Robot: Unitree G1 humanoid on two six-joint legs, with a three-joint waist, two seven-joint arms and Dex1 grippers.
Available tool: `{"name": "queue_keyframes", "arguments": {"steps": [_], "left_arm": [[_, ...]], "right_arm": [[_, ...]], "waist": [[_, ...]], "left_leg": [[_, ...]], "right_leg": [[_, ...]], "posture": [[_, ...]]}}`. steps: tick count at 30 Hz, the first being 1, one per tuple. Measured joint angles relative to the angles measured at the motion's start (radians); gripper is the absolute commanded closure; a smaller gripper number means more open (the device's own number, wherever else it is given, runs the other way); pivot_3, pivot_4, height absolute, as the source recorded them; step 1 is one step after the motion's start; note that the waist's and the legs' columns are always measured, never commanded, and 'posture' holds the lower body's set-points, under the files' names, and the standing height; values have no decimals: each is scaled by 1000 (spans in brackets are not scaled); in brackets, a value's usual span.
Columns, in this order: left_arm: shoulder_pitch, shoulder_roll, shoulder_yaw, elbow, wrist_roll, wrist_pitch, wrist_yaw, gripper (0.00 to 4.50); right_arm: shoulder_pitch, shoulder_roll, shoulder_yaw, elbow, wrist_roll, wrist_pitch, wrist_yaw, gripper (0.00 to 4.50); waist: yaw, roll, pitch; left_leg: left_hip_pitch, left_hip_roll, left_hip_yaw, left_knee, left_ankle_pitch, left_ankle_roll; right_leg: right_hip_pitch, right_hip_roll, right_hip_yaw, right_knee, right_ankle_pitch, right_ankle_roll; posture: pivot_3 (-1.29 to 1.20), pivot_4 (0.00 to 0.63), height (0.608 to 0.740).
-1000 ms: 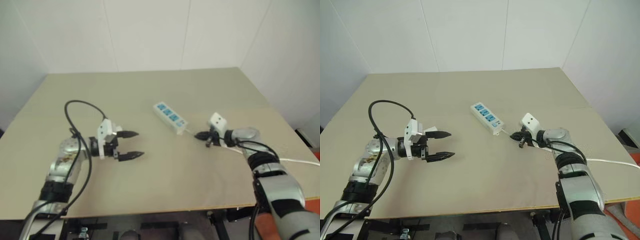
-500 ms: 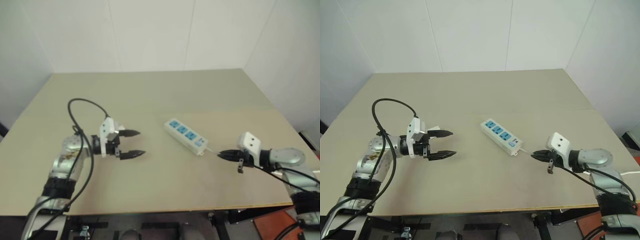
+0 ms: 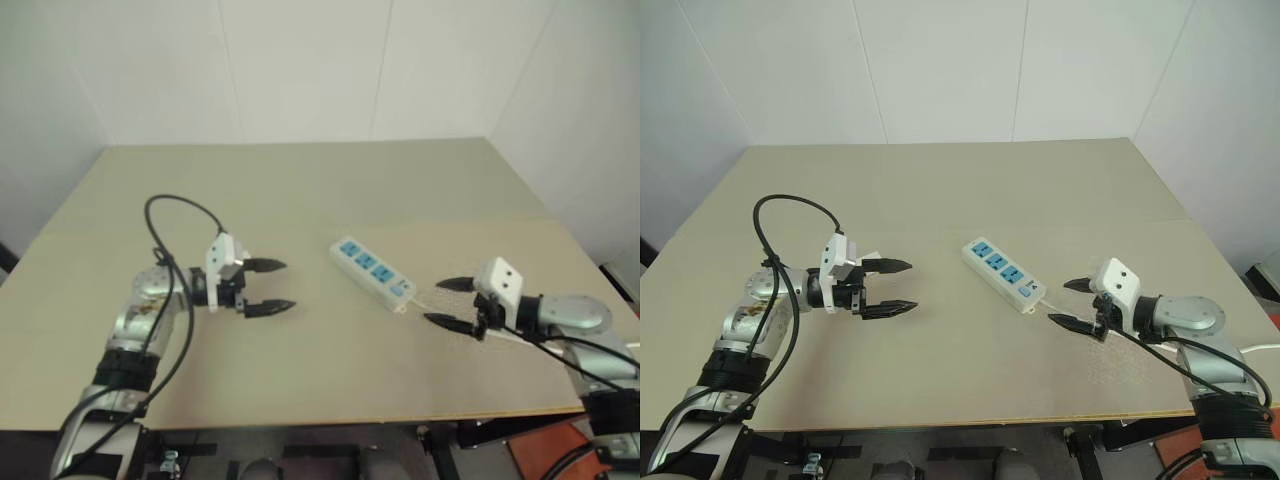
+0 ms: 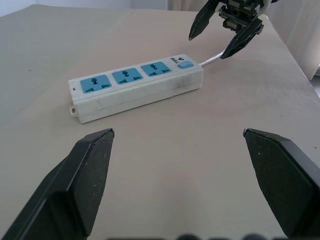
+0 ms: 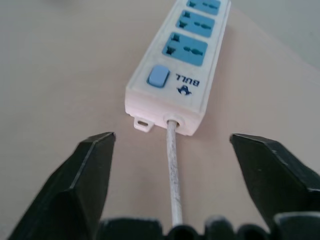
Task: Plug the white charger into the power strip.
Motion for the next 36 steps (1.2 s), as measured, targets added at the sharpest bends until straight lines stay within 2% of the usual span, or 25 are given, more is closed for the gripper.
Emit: {"name": "queue_keyframes", "arguments": {"steps": [3, 6, 10, 15, 25, 36], "left_arm": [[12, 6, 3, -7, 0, 0, 6, 0], [28, 9, 4, -15, 0, 0, 16, 0], [28, 10, 4, -25, 0, 0, 25, 0], [27, 9, 4, -25, 0, -1, 33, 0], [19, -2, 0, -11, 2, -4, 32, 0], [18, 0, 0, -8, 20, -8, 28, 0]], "right_arm": [[22, 10, -44, -49, 49, 38, -21, 42], [30, 127, -104, -86, 72, 16, -153, 42], [61, 234, -106, -123, 117, 35, -236, 42], [68, 330, -61, -138, 94, 28, -321, 42], [60, 361, -32, -10, 34, -54, -353, 42], [13, 362, -11, 143, 19, -140, -316, 42]], "waist": [[-1, 0, 0], [-3, 0, 0], [1, 0, 0], [0, 0, 0], [0, 0, 0], [-2, 0, 0]], "left_leg": [[0, 0, 0, 0, 0, 0], [1, 1, 0, 0, 0, 0], [0, 0, 0, 0, 0, 0], [0, 0, 0, 0, 0, 0], [0, 0, 0, 0, 0, 0], [0, 0, 0, 0, 0, 0]], "right_leg": [[0, 0, 0, 0, 0, 0], [0, 1, 0, 1, 0, 0], [0, 0, 0, 0, 0, 0], [-1, 0, 0, 0, 0, 0], [0, 0, 0, 0, 0, 0], [0, 0, 0, 0, 0, 0]], "posture": [[0, 150, 740], [0, 150, 740], [0, 150, 740], [0, 150, 740], [0, 150, 740], [0, 150, 740]]}}
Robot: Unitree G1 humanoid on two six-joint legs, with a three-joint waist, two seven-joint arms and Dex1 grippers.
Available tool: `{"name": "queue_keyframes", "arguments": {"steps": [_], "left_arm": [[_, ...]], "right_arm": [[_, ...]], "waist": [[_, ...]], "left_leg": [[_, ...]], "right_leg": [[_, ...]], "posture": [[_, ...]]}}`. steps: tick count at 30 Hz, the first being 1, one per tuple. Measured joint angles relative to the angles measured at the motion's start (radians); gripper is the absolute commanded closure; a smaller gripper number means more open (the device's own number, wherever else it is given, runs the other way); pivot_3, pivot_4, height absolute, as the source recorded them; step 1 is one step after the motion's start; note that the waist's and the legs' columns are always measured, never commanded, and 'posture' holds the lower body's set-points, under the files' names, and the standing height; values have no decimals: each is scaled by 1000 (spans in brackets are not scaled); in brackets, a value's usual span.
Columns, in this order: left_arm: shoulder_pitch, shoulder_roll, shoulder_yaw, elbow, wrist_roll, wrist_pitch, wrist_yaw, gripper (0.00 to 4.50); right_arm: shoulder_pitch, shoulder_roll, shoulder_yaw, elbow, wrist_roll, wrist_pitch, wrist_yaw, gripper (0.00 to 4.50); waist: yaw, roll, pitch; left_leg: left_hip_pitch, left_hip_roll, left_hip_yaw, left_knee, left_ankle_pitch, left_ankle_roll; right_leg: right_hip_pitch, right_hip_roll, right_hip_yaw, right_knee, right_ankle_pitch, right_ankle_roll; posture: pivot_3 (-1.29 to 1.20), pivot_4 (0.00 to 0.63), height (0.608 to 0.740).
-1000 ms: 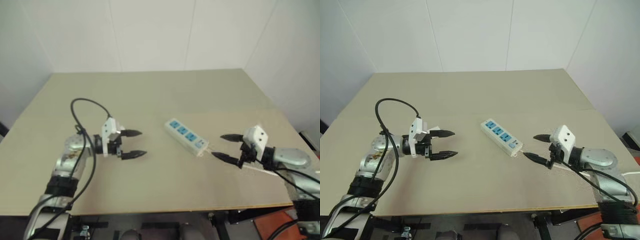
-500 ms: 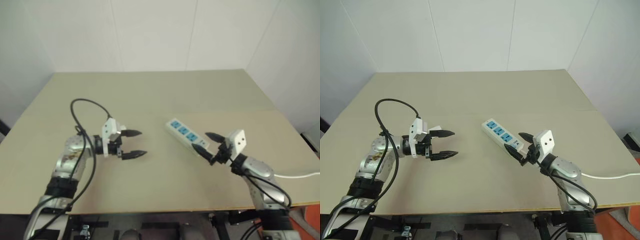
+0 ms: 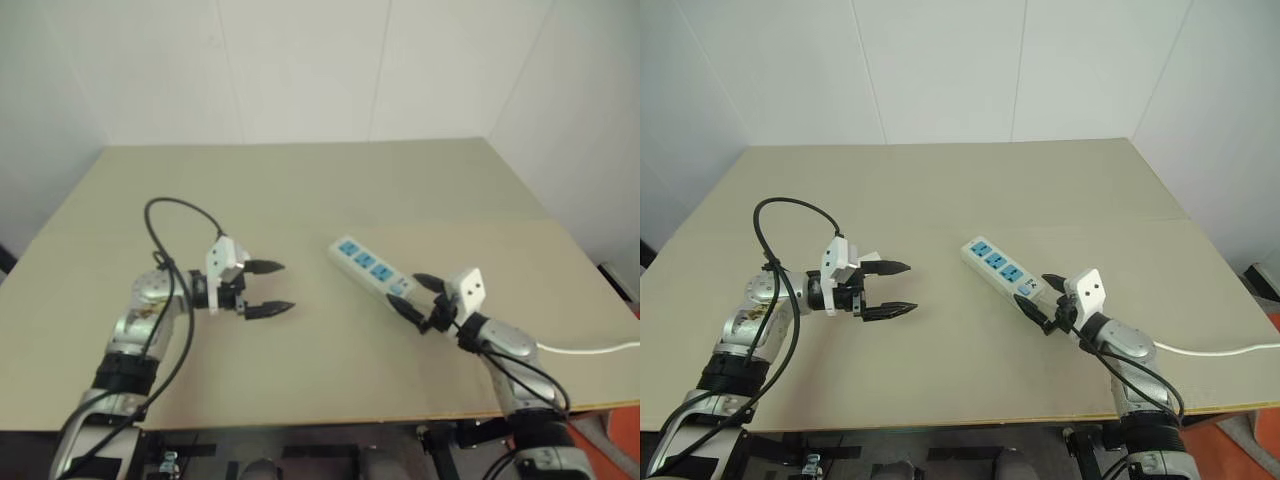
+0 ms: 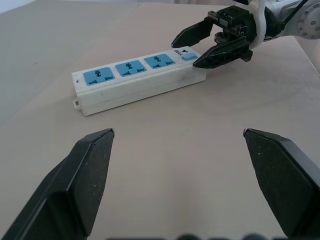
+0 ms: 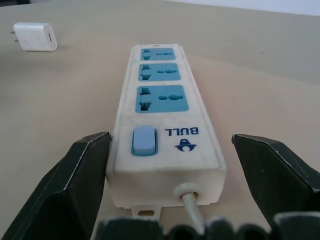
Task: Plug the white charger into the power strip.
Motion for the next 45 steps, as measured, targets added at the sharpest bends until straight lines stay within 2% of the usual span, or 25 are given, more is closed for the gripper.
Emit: {"name": "queue_keyframes", "arguments": {"steps": [11, 24, 29, 39, 45], "left_arm": [[0, 2, 0, -1, 0, 0, 1, 0], [1, 1, 0, -2, 0, 0, 4, 0], [1, -1, 0, -2, 0, 0, 4, 0], [1, -2, 0, -5, 0, 0, 6, 0], [-28, 14, 0, -9, 21, 17, 44, 0]], "right_arm": [[-71, 12, 14, 82, 1, -24, 47, 42], [-85, 18, 20, 147, -7, -46, 63, 42], [-100, 23, 20, 172, -13, -63, 71, 1083], [-102, 32, 21, 185, -19, -91, 82, 1082], [-90, 7, 84, 96, -18, -48, 199, 1082]], "waist": [[0, 0, 0], [-1, 0, 0], [-1, 0, 0], [-2, 0, 0], [-1, 0, 0]], "left_leg": [[0, 0, 0, 0, 0, 0], [0, 0, 0, 0, 0, 0], [0, 0, 0, 0, 0, 0], [0, 0, 0, 0, 0, 0], [0, 0, 0, 0, 0, 0]], "right_leg": [[0, 0, 0, 0, 0, 0], [0, 0, 0, 0, 0, 0], [0, 0, 0, 0, 0, 0], [0, 0, 0, 0, 0, 0], [0, 0, 0, 0, 0, 0]], "posture": [[0, 150, 740], [0, 150, 740], [0, 150, 740], [0, 150, 740], [0, 150, 740]]}}
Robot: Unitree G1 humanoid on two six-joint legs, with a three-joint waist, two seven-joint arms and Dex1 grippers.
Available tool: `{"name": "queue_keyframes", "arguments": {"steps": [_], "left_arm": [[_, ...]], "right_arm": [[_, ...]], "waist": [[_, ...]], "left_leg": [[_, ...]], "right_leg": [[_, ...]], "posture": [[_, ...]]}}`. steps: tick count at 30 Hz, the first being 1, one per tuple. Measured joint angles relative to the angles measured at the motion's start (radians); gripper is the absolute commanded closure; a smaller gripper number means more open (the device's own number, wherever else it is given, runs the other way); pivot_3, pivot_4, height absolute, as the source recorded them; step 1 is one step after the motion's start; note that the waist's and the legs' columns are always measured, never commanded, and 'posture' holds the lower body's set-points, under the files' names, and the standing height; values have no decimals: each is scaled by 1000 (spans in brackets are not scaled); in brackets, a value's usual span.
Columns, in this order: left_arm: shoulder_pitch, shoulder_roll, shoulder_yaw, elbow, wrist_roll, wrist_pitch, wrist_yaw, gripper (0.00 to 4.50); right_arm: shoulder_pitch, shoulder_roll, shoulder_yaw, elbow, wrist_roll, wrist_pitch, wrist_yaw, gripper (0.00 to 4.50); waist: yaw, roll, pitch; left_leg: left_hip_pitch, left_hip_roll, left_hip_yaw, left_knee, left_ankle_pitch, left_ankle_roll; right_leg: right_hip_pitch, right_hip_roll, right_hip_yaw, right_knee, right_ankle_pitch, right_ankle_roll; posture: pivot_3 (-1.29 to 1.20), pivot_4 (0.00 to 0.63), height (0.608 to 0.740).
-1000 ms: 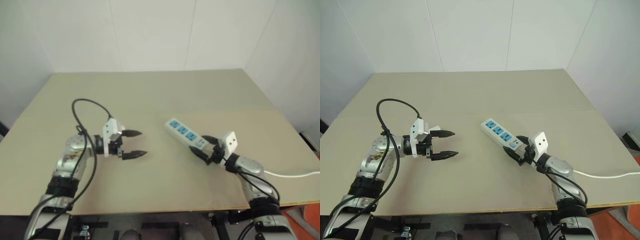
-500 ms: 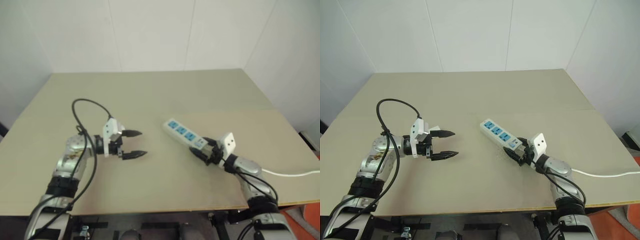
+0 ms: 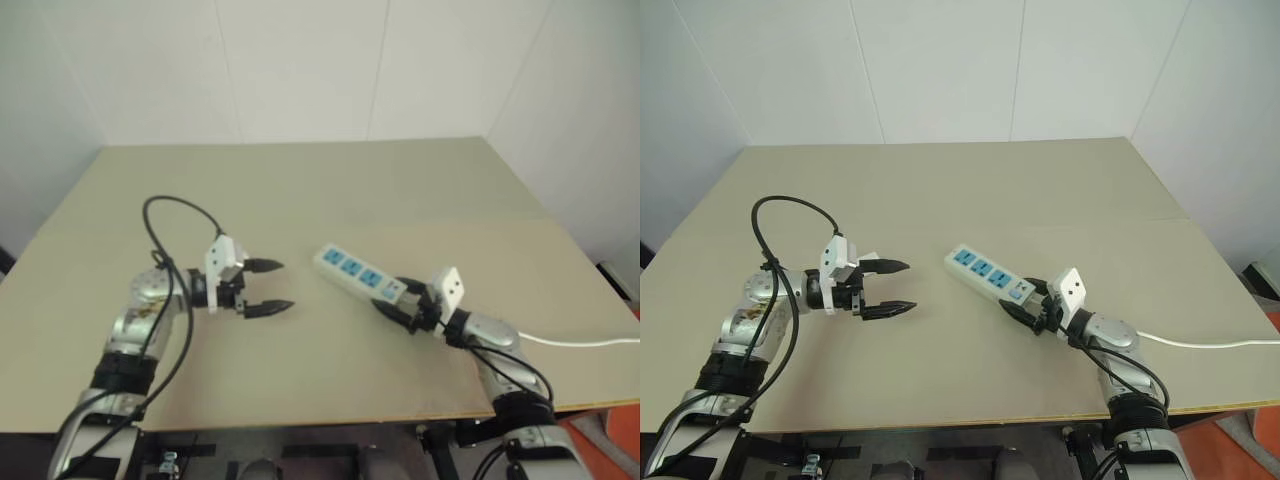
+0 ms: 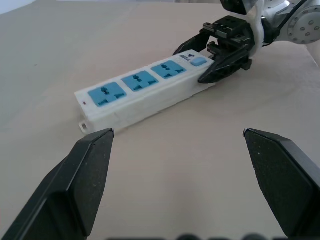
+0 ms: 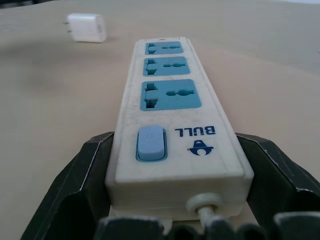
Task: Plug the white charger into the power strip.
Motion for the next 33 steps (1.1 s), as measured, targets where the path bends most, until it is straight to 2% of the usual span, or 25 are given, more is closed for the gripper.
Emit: {"name": "queue_keyframes", "arguments": {"steps": [6, 9, 12, 16, 21, 24, 33], "left_arm": [[-180, 27, -69, 26, 178, 137, 180, 0], [-336, 43, -120, 130, 254, 193, 209, 0], [-501, 65, -156, 267, 301, 202, 161, 0], [-732, 78, -325, 574, 453, 241, 5, 0], [-824, 18, -419, 847, 587, 172, -18, 0], [-871, -31, -415, 964, 611, 144, -9, 0], [-912, -89, -400, 1069, 671, 121, 16, 0]], "right_arm": [[11, -12, 72, -97, -2, 48, 66, 1082], [10, -15, 100, -132, -9, 69, 74, 1082], [12, -14, 117, -151, -12, 73, 73, 1082], [9, -1, 133, -157, -26, 73, 64, 1082], [9, 18, 144, -146, -43, 55, 45, 1082], [7, 27, 148, -126, -49, 35, 38, 1082], [-15, 69, 156, -66, -81, -23, 15, 1082]], "waist": [[2, 0, 0], [2, 0, 0], [-4, -1, 0], [-12, 0, 0], [-22, -2, 1], [-23, -3, 2], [-27, -3, 2]], "left_leg": [[0, -1, -1, 0, 0, 0], [-1, -1, -1, 0, 0, 0], [-1, -1, -1, 0, 0, 0], [-1, -3, -1, 0, 0, 0], [-1, -3, -2, 0, 0, 0], [-3, -3, -2, 0, 0, 0], [-1, -3, -2, 0, 0, 0]], "right_leg": [[0, 0, 0, 0, 0, 0], [-1, 0, -1, 0, 0, 0], [-1, 0, 0, 0, 0, 1], [-1, 0, 0, 0, -1, 1], [-1, 0, 0, 0, -1, 2], [-2, 0, 0, 0, -1, 2], [-2, 0, 0, 1, -1, 2]], "posture": [[0, 150, 740], [0, 150, 740], [0, 150, 740], [0, 150, 740], [0, 150, 740], [0, 150, 740], [0, 150, 740]]}}
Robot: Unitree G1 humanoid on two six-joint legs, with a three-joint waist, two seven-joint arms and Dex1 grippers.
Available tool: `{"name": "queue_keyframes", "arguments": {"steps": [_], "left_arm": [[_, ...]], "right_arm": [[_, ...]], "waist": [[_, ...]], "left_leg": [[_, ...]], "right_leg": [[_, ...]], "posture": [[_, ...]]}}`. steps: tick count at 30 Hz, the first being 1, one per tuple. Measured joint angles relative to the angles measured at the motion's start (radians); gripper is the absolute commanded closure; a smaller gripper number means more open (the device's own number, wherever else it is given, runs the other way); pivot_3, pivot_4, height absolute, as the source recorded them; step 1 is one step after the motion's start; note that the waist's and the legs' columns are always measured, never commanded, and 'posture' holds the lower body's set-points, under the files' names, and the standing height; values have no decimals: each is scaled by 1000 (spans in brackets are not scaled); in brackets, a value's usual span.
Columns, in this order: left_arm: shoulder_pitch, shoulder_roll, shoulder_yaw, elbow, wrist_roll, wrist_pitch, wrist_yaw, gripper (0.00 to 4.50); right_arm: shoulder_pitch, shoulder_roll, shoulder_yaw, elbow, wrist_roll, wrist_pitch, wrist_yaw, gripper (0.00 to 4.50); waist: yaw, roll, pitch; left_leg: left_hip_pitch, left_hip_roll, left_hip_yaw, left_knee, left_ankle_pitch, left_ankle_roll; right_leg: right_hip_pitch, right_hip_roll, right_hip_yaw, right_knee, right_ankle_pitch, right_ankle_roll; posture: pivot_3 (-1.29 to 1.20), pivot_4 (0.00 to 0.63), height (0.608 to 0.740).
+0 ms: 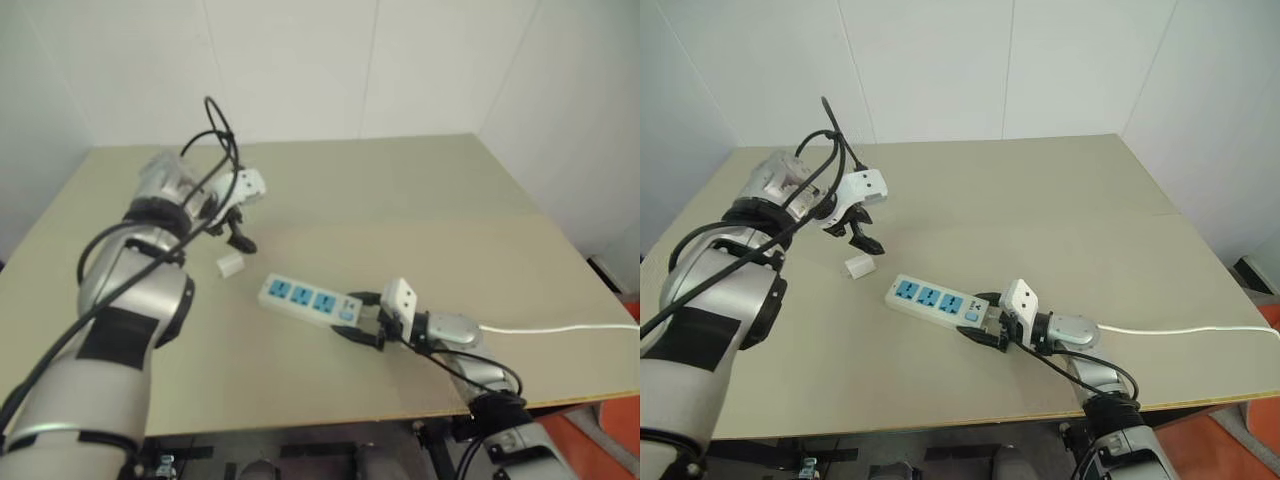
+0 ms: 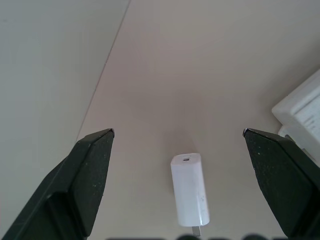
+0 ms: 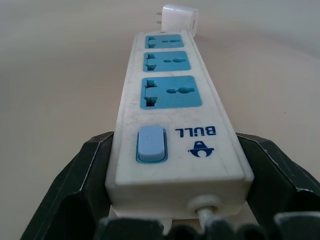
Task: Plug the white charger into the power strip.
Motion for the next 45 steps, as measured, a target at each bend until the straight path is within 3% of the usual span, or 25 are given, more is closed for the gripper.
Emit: {"name": "queue_keyframes", "arguments": {"steps": [25, 28, 37, 45], "left_arm": [[97, -64, 4, 31, 109, 19, 105, 0], [100, -67, 5, 34, 113, 23, 122, 592], [115, -76, 6, 34, 116, 22, 133, 3475], [115, -76, 9, 35, 115, 23, 129, 3491]], "right_arm": [[24, 3, 1, -13, -9, -31, -46, 1082], [27, 1, 1, -17, -9, -31, -49, 1082], [28, -5, 4, -21, -9, -30, -53, 1082], [29, -7, 6, -23, -9, -30, -56, 1082]], "waist": [[4, 0, 0], [5, 0, 0], [6, 0, 0], [6, 0, 0]], "left_leg": [[0, 0, 0, 0, 0, 0], [0, -1, 0, 0, 0, 0], [0, -1, 0, 0, 0, 0], [1, -1, -1, 0, 0, 0]], "right_leg": [[1, -1, 0, 0, 0, 0], [1, -1, 0, 0, 0, 0], [1, -1, 0, 0, 0, 0], [2, -1, 0, 0, 0, 0]], "posture": [[0, 150, 740], [0, 150, 740], [0, 150, 740], [0, 150, 740]]}}
